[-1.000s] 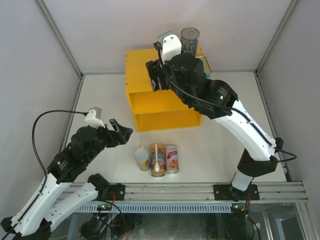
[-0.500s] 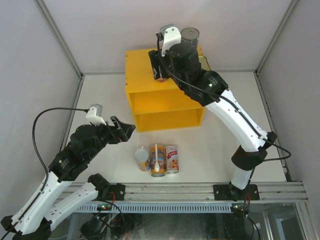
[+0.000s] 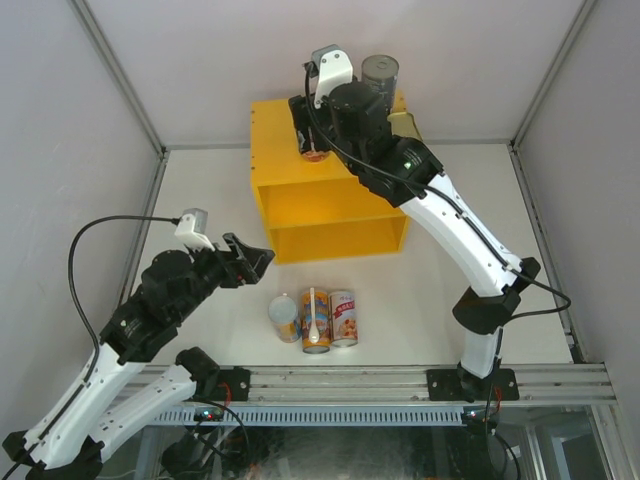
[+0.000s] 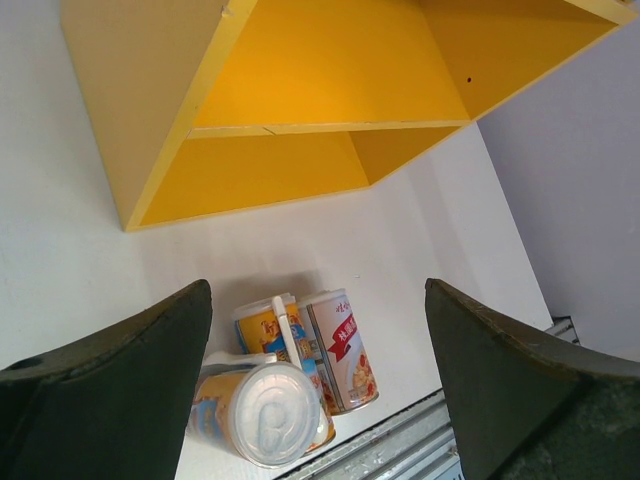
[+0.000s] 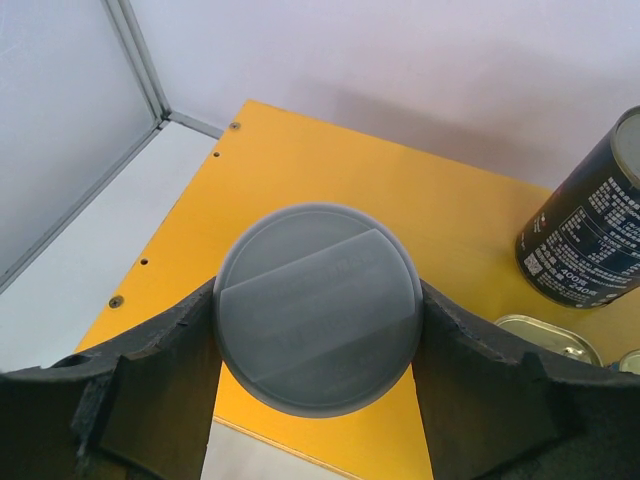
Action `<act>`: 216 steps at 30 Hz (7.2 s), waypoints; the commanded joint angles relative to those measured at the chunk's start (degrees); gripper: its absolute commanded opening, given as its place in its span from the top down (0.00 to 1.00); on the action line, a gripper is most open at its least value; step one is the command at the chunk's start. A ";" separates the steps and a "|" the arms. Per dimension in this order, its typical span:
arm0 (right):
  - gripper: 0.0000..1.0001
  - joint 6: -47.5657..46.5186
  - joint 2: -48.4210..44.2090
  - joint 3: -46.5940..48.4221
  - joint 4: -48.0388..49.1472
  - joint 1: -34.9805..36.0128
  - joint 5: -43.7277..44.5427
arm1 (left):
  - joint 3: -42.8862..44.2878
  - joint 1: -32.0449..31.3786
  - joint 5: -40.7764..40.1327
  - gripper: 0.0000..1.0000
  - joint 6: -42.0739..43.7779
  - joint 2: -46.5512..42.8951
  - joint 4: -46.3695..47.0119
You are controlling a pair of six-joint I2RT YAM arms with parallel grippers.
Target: Place and organize the canned foods onto the counter
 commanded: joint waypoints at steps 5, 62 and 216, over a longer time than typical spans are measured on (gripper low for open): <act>0.97 1.22 0.40 3.48 1.87 -2.02 0.40 | -1.94 0.25 0.73 0.09 1.26 -0.27 3.80; 0.71 -3.57 14.35 4.71 11.56 -10.27 -1.98 | -3.12 3.59 3.37 0.09 7.79 2.83 8.50; 0.29 24.84 -37.69 -46.63 -4.58 27.67 21.04 | -2.68 4.91 -2.24 0.08 1.65 -7.91 1.22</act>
